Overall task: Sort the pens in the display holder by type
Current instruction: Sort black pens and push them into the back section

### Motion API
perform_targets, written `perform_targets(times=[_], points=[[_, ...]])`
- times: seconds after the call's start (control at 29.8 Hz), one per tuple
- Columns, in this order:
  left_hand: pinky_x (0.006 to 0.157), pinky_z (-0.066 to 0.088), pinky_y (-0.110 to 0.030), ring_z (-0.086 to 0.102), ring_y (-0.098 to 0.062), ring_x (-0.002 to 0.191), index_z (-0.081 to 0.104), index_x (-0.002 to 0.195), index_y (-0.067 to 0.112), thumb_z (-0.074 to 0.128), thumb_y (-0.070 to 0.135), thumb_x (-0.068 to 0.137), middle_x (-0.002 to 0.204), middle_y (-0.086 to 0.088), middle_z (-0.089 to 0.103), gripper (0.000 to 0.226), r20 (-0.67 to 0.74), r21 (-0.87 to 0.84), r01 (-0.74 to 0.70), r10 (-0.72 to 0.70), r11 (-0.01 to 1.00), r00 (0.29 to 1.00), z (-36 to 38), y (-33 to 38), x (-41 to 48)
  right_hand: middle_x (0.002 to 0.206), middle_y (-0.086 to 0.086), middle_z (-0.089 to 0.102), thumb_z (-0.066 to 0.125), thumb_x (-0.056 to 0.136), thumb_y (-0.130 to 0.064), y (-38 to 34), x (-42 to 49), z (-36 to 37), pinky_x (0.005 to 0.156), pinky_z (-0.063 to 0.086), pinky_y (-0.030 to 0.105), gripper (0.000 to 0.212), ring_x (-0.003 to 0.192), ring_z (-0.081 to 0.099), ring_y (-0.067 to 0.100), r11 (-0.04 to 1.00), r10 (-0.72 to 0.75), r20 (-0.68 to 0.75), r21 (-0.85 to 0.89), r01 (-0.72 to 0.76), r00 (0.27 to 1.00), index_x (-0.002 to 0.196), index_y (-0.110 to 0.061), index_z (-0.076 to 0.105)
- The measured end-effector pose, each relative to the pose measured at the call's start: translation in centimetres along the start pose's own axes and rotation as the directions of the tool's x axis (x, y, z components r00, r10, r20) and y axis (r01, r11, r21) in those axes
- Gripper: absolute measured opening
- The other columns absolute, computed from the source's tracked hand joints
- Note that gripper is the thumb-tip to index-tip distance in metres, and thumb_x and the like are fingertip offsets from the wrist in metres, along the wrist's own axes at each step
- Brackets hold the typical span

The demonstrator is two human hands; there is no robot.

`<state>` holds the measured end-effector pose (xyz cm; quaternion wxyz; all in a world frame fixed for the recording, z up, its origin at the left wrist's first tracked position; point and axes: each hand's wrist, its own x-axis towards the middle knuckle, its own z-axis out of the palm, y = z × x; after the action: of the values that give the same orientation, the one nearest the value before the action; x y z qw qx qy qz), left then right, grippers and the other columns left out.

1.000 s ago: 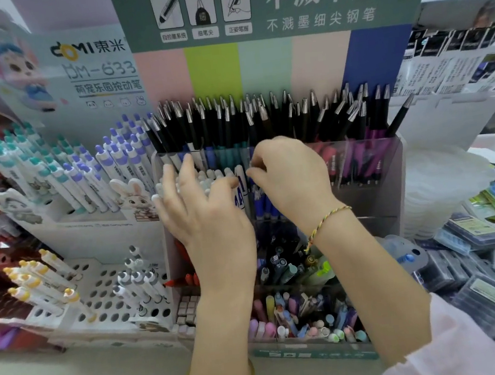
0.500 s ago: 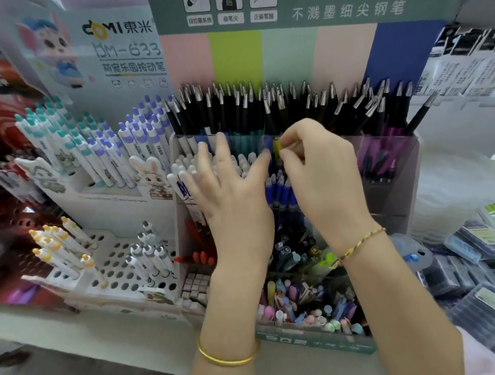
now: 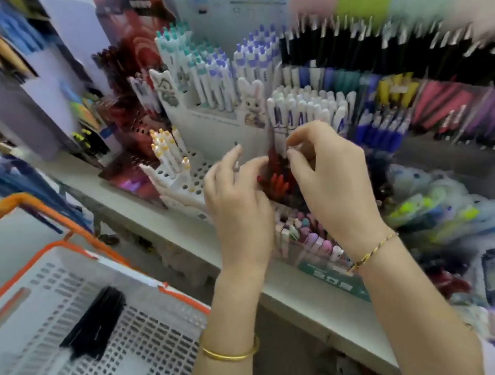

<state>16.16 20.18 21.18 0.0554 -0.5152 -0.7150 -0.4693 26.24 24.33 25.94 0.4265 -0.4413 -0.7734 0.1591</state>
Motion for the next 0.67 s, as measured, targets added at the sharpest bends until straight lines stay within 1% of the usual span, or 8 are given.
perform_targets(times=[0.07, 0.1, 0.23, 0.34, 0.4, 0.47, 0.54, 0.67], points=[[0.1, 0.021, -0.008, 0.043, -0.022, 0.118, 0.068, 0.107, 0.017, 0.045, -0.011, 0.074, 0.125, -0.004, 0.057, 0.049, 0.015, -0.009, 0.137, -0.137, 0.99, 0.99, -2.0, -4.3, -2.3, 0.085, 0.003, 0.064, 0.056, 0.09, -0.011, -2.0, -1.8, 3.2, 0.073, 0.049, 0.042, 0.011, 0.081, 0.061, 0.022, 0.998, -0.043, 0.138, 0.054, 0.036, 0.99, 0.1, -0.008, 0.06], [0.097, 0.022, -0.005, 0.046, -0.022, 0.116, 0.069, 0.104, 0.017, 0.044, -0.009, 0.072, 0.121, -0.003, 0.059, 0.048, 0.028, -0.006, 0.204, -0.204, 0.979, 0.979, -2.8, -6.6, -3.5, 0.083, 0.002, 0.063, 0.056, 0.09, -0.01, -3.0, -2.8, 4.9, 0.074, 0.049, 0.041, 0.011, 0.081, 0.061, 0.022, 0.996, -0.054, 0.209, 0.085, 0.036, 0.976, 0.1, -0.008, 0.061], [0.093, 0.042, -0.031, 0.054, -0.023, 0.104, 0.069, 0.093, 0.016, 0.047, -0.007, 0.071, 0.104, -0.001, 0.065, 0.038, 0.112, -0.005, 0.444, -0.441, 0.896, 0.89, -6.3, -15.2, -8.9, 0.079, -0.006, 0.059, 0.056, 0.089, -0.012, -6.9, -7.7, 12.4, 0.071, 0.045, 0.03, 0.012, 0.08, 0.059, 0.017, 0.983, -0.054, 0.451, 0.181, -0.032, 0.891, 0.099, -0.011, 0.062], [0.086, 0.046, -0.043, 0.056, -0.029, 0.098, 0.068, 0.099, 0.011, 0.046, -0.008, 0.077, 0.099, -0.008, 0.065, 0.037, 0.137, 0.155, 0.581, -0.599, 0.799, 0.789, -8.8, -22.6, -13.1, 0.081, -0.009, 0.06, 0.053, 0.091, -0.014, -9.2, -11.5, 17.8, 0.062, 0.04, 0.016, 0.013, 0.072, 0.055, 0.009, 0.973, -0.019, 0.624, 0.191, -0.129, 0.782, 0.101, -0.015, 0.061], [0.08, 0.046, -0.048, 0.058, -0.035, 0.093, 0.068, 0.101, 0.011, 0.048, -0.005, 0.082, 0.094, -0.012, 0.064, 0.031, 0.146, 0.334, 0.608, -0.677, 0.72, 0.722, -10.1, -27.5, -14.9, 0.077, -0.006, 0.06, 0.05, 0.093, -0.015, -10.1, -13.5, 20.8, 0.061, 0.041, 0.021, 0.014, 0.067, 0.056, 0.012, 0.964, 0.023, 0.704, 0.172, -0.201, 0.71, 0.104, -0.014, 0.06], [0.086, 0.046, -0.045, 0.055, -0.035, 0.101, 0.062, 0.111, 0.005, 0.053, 0.003, 0.087, 0.111, -0.015, 0.062, 0.026, 0.17, 0.516, 0.593, -0.752, 0.618, 0.637, -10.9, -31.9, -15.8, 0.075, 0.001, 0.062, 0.049, 0.094, -0.014, -10.6, -15.1, 23.3, 0.061, 0.047, 0.031, 0.017, 0.067, 0.059, 0.02, 0.957, 0.068, 0.76, 0.133, -0.257, 0.646, 0.107, -0.011, 0.06], [0.099, 0.039, -0.041, 0.042, -0.034, 0.123, 0.051, 0.125, 0.002, 0.056, 0.014, 0.092, 0.134, -0.017, 0.047, 0.036, 0.203, 0.631, 0.554, -0.804, 0.544, 0.559, -11.4, -35.4, -16.1, 0.077, 0.008, 0.066, 0.048, 0.094, -0.013, -10.6, -16.4, 25.3, 0.065, 0.054, 0.042, 0.017, 0.068, 0.063, 0.024, 0.956, 0.095, 0.8, 0.093, -0.278, 0.593, 0.105, -0.012, 0.06], [0.115, 0.023, -0.043, 0.014, -0.032, 0.144, 0.018, 0.148, 0.001, 0.058, 0.029, 0.094, 0.156, -0.016, 0.017, 0.072, 0.245, 0.71, 0.48, -0.819, 0.516, 0.519, -11.6, -41.8, -15.3, 0.086, 0.006, 0.065, 0.05, 0.093, -0.016, -9.8, -18.2, 29.0, 0.074, 0.053, 0.044, 0.014, 0.076, 0.062, 0.021, 0.951, 0.159, 0.843, 0.01, -0.31, 0.514, 0.103, -0.013, 0.06]])
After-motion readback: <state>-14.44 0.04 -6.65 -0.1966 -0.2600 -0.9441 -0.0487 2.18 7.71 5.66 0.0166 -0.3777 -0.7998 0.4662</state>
